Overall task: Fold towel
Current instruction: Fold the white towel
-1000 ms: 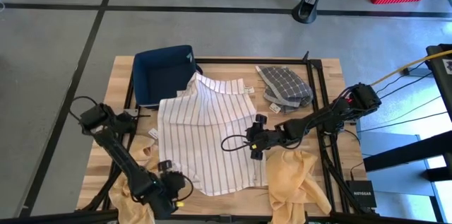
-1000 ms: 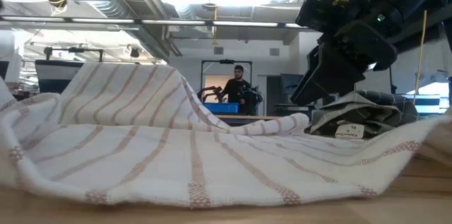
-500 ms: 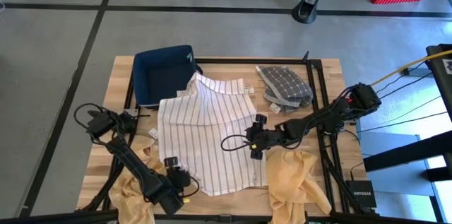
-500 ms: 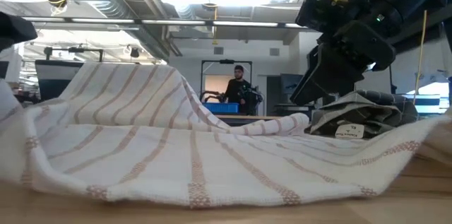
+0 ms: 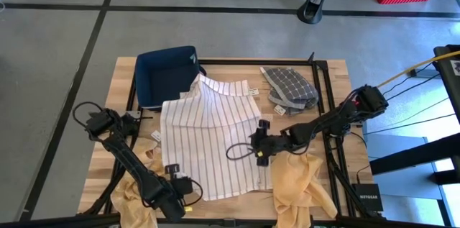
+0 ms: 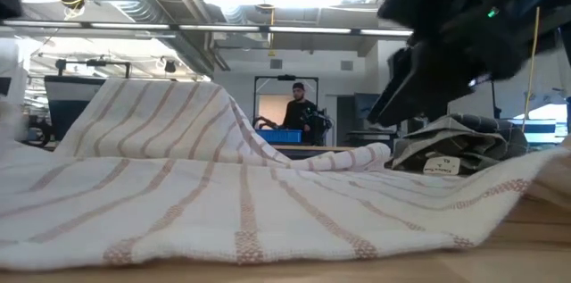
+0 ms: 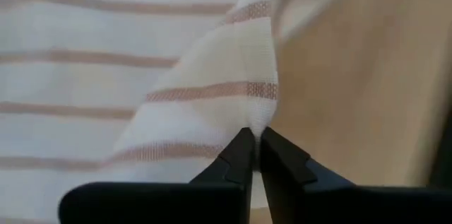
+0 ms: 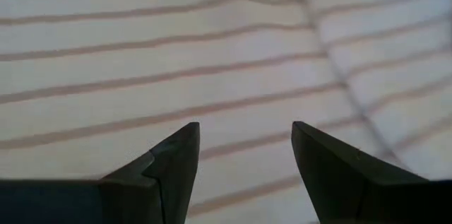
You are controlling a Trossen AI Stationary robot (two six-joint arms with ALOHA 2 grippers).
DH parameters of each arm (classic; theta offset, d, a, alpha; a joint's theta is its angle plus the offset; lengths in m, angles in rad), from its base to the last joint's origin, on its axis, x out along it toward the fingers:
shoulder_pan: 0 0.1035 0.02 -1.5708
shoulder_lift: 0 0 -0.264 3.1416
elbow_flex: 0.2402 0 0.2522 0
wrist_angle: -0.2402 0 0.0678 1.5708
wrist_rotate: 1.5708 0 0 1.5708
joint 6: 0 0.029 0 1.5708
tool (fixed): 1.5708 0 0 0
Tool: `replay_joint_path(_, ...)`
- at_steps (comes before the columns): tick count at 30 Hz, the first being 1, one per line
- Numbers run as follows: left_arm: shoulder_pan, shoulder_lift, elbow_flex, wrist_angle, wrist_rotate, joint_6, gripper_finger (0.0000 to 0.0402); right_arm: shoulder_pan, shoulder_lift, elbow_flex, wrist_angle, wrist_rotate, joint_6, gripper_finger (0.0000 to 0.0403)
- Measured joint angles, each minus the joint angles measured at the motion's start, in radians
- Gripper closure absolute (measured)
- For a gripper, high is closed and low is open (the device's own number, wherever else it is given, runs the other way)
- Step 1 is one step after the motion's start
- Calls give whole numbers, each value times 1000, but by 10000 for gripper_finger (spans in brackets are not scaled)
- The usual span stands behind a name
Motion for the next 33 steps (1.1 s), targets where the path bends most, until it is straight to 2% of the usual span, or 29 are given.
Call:
replay_joint_path(4, -17, -29, 20, 13, 131, -75, 395, 59, -2, 69, -30, -108, 4, 176)
replay_joint_path(7, -41, -30, 15, 28, 204, -130, 397, 112, -2, 125, -122, -212, 43, 176)
replay_joint_path(12, -90, -30, -12, 60, 226, -217, 391, 192, -2, 156, -232, -270, 153, 176)
replay_joint_path(20, -127, -30, -46, 86, 227, -308, 394, 245, 75, 151, -219, -287, 223, 176)
replay_joint_path(27, -113, -30, -56, 79, 261, -328, 343, 222, 118, 158, -259, -334, 221, 176)
replay_joint_path(33, -37, -54, -26, 86, 488, -315, 282, 203, 73, 273, -484, -315, 172, 176)
